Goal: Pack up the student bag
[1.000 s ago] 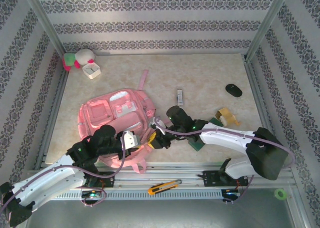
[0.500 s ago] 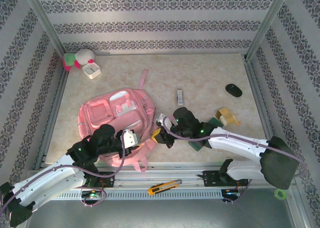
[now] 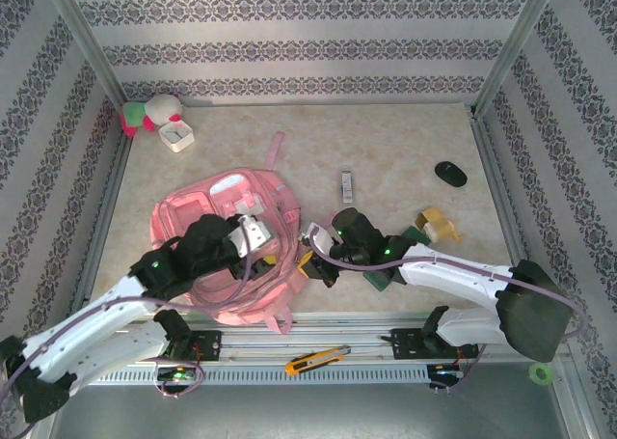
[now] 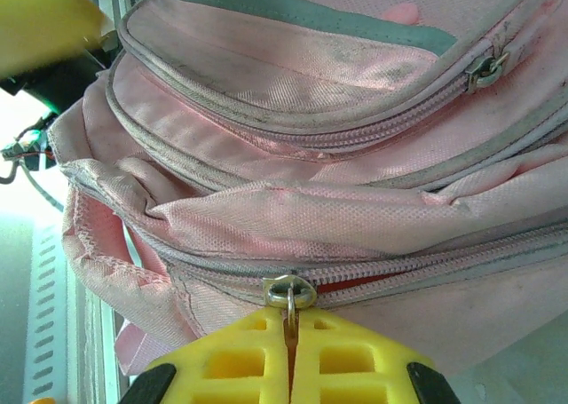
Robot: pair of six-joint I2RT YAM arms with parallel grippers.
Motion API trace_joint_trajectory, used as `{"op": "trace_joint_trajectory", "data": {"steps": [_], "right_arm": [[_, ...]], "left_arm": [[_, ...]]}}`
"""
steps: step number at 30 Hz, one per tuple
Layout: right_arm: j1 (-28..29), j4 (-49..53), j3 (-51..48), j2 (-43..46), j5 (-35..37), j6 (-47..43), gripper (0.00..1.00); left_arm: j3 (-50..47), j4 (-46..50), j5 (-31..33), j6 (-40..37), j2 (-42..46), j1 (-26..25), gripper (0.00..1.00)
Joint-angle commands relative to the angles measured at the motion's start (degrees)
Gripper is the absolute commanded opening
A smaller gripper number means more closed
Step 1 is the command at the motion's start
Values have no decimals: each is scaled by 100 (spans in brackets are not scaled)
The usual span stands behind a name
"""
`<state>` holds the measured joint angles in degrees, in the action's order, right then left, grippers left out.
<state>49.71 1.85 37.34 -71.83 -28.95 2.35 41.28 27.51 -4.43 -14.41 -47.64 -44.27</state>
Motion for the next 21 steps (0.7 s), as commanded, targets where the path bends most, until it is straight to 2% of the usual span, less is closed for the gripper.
{"op": "trace_joint_trajectory", "data": {"steps": [1, 9, 12, 14, 16, 17, 18, 21], "right_arm": [[34, -187, 115, 106, -212, -150, 0], [81, -227, 141, 176, -245, -164, 0], [82, -230, 168, 206, -299, -178, 0], [82, -203, 179, 243, -284, -190, 0], [23, -134, 160, 285, -265, -246, 0], [-52, -75, 153, 292, -282, -279, 0], [-174, -23, 142, 293, -321, -301, 0], [-522, 51, 146, 274, -506, -327, 0]], "left_arm": [[170, 654, -19, 311, -458, 61, 89], [102, 144, 548, 378, -1369, 64, 93], [-41, -162, 687, 370, -1641, 63, 90], [-89, -254, 775, 287, -1770, 66, 72], [-107, -232, 805, 114, -1684, 68, 41], [-106, -179, 698, -28, -1556, 81, 17], [-88, -71, 367, -301, -1350, 129, 0], [0, 308, -804, -928, -648, 559, 0]]}}
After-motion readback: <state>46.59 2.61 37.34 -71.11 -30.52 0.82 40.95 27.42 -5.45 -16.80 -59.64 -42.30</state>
